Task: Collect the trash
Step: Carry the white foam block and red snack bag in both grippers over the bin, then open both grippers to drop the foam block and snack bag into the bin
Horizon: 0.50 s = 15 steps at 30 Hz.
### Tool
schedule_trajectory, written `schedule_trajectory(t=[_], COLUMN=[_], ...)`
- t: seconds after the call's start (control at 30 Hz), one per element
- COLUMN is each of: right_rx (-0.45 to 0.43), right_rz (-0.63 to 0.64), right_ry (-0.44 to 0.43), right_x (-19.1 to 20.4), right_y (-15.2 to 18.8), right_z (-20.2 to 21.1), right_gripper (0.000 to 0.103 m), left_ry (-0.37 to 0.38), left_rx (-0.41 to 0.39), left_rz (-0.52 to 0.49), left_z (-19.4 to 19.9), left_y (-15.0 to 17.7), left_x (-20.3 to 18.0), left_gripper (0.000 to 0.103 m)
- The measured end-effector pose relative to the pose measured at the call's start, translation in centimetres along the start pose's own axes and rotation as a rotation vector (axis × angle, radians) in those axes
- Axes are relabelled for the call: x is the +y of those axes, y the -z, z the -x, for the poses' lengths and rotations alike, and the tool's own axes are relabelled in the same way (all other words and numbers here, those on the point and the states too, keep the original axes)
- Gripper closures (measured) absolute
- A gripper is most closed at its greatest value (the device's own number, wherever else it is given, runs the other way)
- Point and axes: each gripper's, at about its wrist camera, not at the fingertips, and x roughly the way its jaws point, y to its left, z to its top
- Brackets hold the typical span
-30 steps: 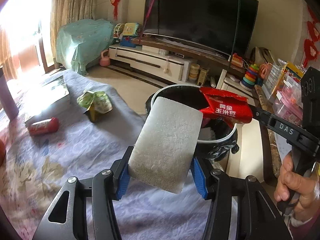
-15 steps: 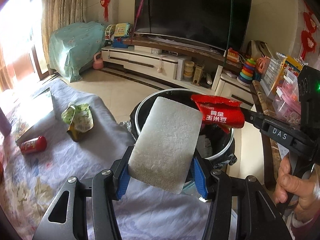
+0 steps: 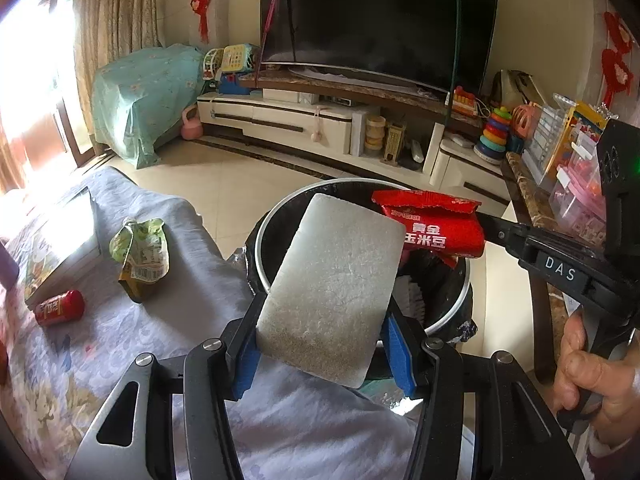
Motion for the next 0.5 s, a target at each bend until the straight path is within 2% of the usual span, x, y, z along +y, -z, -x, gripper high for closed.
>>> schedule_trajectory(t=[0.5], right_rx=[0.015], right_rz=[-0.005], right_ry=[0.019], right_x=[-0.6], right_y=[-0.6], right_z=[-0.7], right_gripper=[0.103], left_ry=[-0.007], left_rx=[0.015], left_rz=[-0.019], left_z=[-1.6], left_y=[-0.9], left_x=[-0.9], left_gripper=[0.05])
